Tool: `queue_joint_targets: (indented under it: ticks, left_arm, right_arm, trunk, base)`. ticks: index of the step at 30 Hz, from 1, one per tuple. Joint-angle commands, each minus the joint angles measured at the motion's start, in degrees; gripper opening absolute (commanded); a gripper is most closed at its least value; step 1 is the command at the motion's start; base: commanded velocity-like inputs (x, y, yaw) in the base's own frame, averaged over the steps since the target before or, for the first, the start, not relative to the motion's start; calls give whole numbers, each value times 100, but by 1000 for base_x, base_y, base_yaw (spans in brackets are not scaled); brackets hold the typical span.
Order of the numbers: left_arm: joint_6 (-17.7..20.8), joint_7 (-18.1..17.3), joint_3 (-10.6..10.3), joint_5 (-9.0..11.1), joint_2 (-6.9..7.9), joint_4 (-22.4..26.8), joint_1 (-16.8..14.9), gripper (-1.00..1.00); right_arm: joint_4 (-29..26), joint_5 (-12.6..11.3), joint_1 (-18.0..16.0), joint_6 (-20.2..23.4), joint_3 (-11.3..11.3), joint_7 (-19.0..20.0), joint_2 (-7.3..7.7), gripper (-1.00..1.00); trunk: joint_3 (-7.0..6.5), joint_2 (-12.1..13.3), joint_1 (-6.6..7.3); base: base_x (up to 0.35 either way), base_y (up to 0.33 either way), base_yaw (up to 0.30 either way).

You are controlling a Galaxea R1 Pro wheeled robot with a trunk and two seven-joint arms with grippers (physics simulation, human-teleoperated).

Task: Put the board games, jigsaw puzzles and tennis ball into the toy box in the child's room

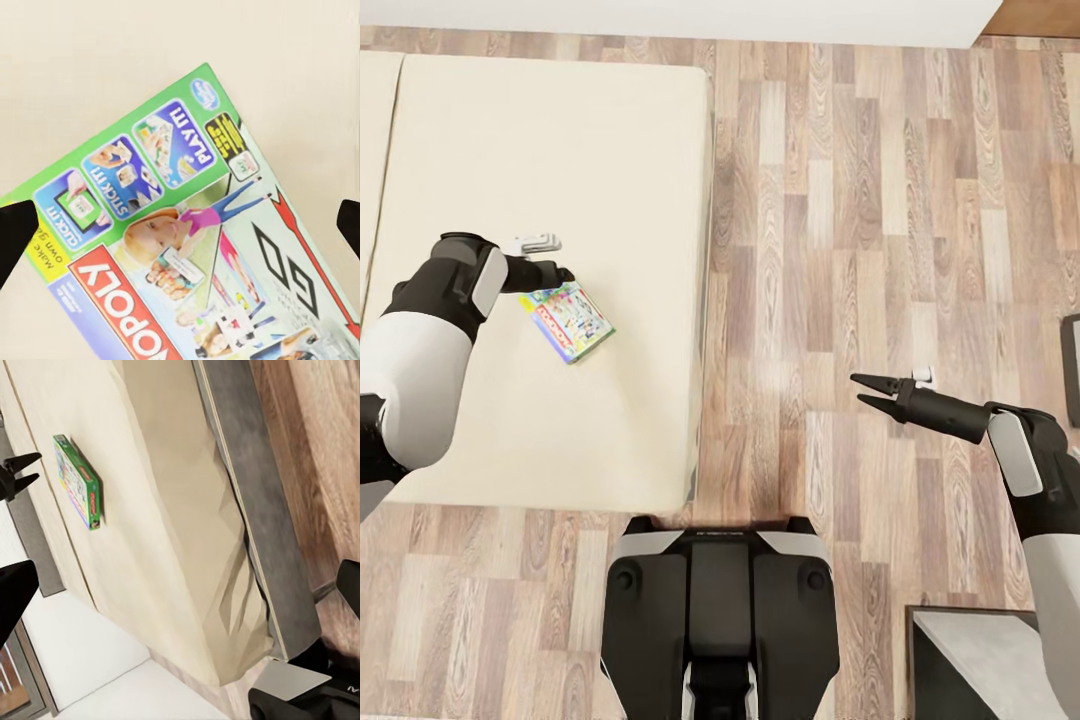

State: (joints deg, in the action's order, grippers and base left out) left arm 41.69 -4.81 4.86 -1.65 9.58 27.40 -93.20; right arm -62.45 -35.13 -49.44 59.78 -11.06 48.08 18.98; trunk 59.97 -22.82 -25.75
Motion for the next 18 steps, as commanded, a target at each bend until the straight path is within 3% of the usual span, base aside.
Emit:
queue_joint_targets:
  ticks: [1, 18]
  left_arm:
    - [25, -30, 28, -20, -2, 6, -3, 100]
    - [-113, 84, 16, -31, 26, 11, -249, 100]
  right_arm:
    - [1, 25, -1, 22, -8, 35, 0, 100]
    - [12, 33, 31, 22, -11, 35, 8, 100]
  trunk:
    - [15, -9, -3]
    - [173, -9, -3]
  base:
    - [0, 0, 0]
    - [0, 0, 0]
